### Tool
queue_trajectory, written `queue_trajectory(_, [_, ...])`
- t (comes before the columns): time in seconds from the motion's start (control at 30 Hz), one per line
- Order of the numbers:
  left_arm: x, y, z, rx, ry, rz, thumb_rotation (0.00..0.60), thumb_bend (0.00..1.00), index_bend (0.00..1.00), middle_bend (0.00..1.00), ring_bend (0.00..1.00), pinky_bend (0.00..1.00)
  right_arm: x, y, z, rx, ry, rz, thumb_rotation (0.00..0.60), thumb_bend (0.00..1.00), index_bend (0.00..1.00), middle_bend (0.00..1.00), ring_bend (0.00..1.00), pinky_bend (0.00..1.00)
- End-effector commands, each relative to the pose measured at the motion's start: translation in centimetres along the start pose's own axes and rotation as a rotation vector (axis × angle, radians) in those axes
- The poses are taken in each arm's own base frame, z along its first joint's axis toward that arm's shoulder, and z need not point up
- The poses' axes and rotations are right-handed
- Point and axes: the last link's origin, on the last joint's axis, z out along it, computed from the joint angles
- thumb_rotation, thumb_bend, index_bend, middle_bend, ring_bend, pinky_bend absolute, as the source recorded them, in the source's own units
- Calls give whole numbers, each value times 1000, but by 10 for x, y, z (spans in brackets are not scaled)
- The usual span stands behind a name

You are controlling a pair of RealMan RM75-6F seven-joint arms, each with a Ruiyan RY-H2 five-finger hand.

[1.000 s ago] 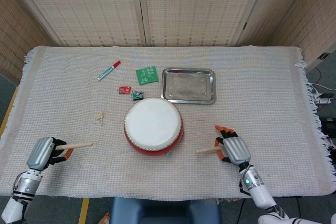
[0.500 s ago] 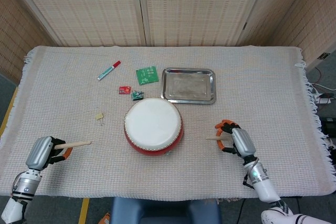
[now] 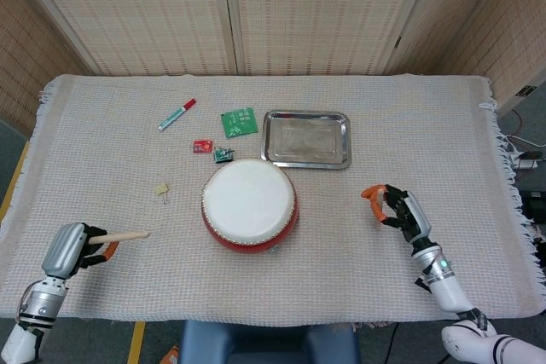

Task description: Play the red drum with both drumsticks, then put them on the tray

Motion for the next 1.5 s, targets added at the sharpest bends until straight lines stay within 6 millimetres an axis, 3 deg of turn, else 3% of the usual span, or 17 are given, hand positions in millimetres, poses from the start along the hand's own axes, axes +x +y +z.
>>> queue_trajectory(0.03, [0,0,-2,-1,0,1,600,414,1000,1000,1000,1000,22,7,-1,-17,-44,135,600,398,646,443,362,360])
queue_trajectory(0.17, [1,0,-4,2,1,2,600,413,1000,1000,1000,1000,35,9,-6,-7,-38,171,600,382,642,480,417,440])
queue_trajectory(0.53, [0,2,-6,0,-4,5,600,413,1000,1000,1000,1000,43,24,-17,-5,-71,174,600,297,624,495,422,476])
queue_trajectory(0.83, [0,5,-6,-7,-9,7,600,415,1000,1000,1000,1000,41,33,-19,-16,-79,138,600,101,633,520,441,504])
queue_trajectory(1.5, [0,2,-8,-5,-16,6,600,415,1000,1000,1000,1000,21,52,-7,-72,-82,13,600,64,882,685,596,637])
